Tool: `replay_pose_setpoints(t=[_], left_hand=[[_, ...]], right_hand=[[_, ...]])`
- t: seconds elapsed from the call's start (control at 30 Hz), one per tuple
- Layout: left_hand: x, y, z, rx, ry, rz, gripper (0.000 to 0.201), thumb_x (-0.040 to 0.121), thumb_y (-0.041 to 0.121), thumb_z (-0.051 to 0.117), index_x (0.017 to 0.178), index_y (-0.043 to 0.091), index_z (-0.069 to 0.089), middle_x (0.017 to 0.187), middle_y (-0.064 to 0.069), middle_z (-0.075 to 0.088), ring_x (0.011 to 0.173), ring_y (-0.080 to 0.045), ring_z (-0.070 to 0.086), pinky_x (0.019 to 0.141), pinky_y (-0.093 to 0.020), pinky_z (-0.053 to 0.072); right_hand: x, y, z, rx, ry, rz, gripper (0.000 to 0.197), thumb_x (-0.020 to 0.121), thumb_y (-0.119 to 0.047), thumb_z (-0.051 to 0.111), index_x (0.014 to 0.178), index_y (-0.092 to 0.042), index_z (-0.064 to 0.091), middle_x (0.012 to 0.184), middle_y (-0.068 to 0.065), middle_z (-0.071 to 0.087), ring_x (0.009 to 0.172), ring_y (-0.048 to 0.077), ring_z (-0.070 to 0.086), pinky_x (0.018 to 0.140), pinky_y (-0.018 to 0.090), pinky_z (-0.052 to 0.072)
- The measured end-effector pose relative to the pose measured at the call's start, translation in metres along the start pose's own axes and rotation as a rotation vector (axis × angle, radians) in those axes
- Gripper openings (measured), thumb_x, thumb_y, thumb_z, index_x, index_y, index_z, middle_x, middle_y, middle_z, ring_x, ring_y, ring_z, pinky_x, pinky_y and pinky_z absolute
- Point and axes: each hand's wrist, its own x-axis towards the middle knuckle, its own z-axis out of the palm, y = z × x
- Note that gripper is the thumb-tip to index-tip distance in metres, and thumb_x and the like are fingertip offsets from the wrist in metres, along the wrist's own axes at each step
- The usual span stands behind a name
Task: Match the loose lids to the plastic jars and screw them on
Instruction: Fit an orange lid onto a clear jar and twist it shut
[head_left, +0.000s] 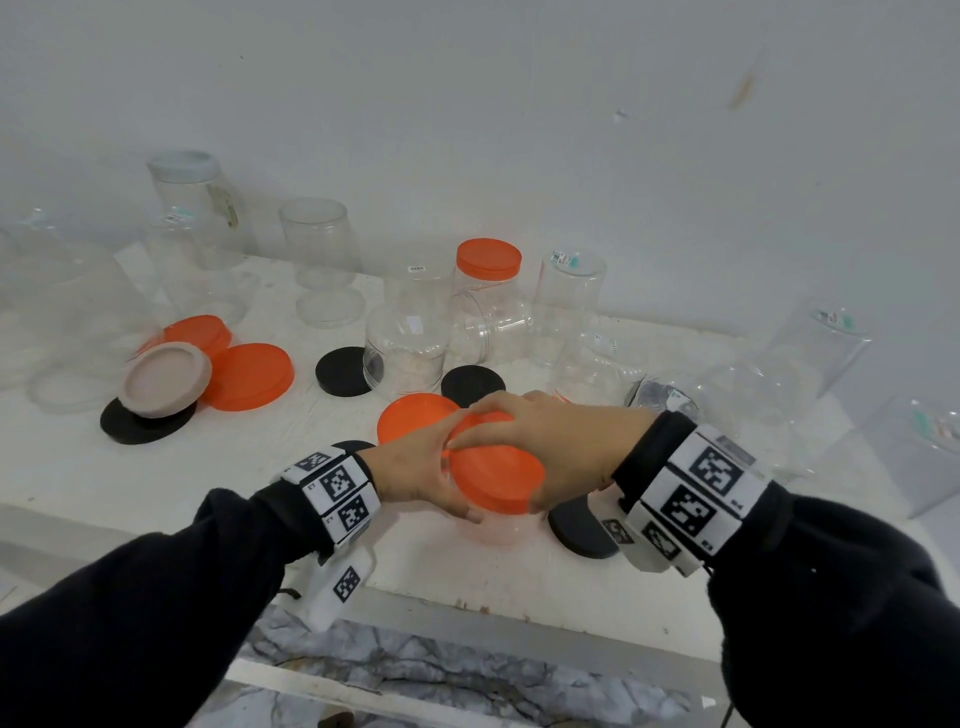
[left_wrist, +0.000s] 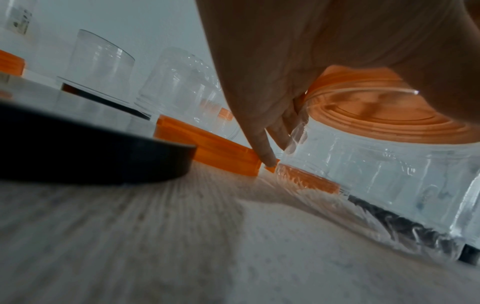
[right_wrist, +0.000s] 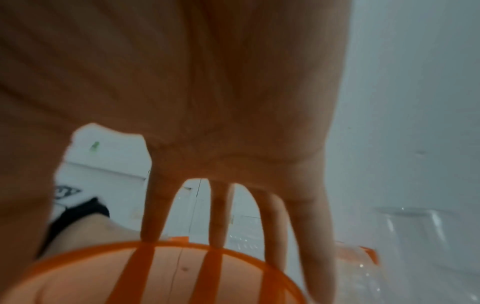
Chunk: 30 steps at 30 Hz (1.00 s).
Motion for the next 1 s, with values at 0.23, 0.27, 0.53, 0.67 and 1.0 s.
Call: replay_pose_setpoints(t=[0.23, 0.27, 0.53, 0.67, 1.0], left_hand=[[0.0, -0.001, 0.0, -0.008, 0.017, -0.003, 0.094, 0.06, 0.006, 0.086, 0.131, 0.029, 0.028, 0.124, 0.017, 0.044, 0.115, 0.002, 0.046, 0.086, -0.004, 0.039], [0.0, -0.002, 0.0, -0.009, 0.023, -0.002, 0.094, 0.061, 0.004, 0.085, 0.131, 0.029, 0.027, 0.123, 0.018, 0.044, 0.115, 0.001, 0.047, 0.085, -0.003, 0.04], [0.0, 0.0, 0.0, 0.015, 0.029, 0.015, 0.1, 0.05, 0.029, 0.089, 0.132, 0.03, 0.03, 0.125, 0.017, 0.044, 0.115, 0.003, 0.045, 0.089, -0.005, 0.038], [-0.002, 0.001, 0.0, 0.016, 0.018, 0.002, 0.111, 0.041, 0.045, 0.085, 0.135, 0.027, 0.028, 0.128, 0.012, 0.046, 0.117, 0.0, 0.047, 0.095, -0.013, 0.041], [-0.001, 0.0, -0.001, 0.033, 0.013, -0.003, 0.105, 0.044, 0.041, 0.085, 0.132, 0.033, 0.029, 0.128, 0.012, 0.047, 0.119, -0.006, 0.048, 0.098, -0.02, 0.042]], right_hand=[[0.005, -0.005, 0.006, -0.104, 0.146, 0.184, 0.087, 0.07, -0.071, 0.06, 0.141, -0.044, 0.019, 0.133, 0.004, 0.033, 0.114, 0.028, 0.042, 0.086, 0.038, 0.043], [0.005, -0.005, 0.005, -0.089, 0.125, 0.162, 0.089, 0.07, -0.069, 0.062, 0.142, -0.044, 0.016, 0.138, 0.003, 0.028, 0.119, 0.028, 0.038, 0.09, 0.04, 0.044], [0.004, -0.009, 0.005, -0.079, 0.128, 0.164, 0.083, 0.071, -0.066, 0.063, 0.14, -0.045, 0.022, 0.128, 0.003, 0.034, 0.109, 0.027, 0.044, 0.086, 0.036, 0.044], [0.005, -0.01, 0.005, -0.101, 0.107, 0.178, 0.093, 0.071, -0.068, 0.062, 0.145, -0.037, 0.015, 0.141, 0.007, 0.028, 0.12, 0.03, 0.039, 0.093, 0.041, 0.043], [0.008, -0.015, 0.004, -0.157, 0.13, 0.209, 0.095, 0.069, -0.072, 0.06, 0.144, -0.029, 0.022, 0.13, 0.009, 0.039, 0.108, 0.03, 0.052, 0.085, 0.037, 0.045]])
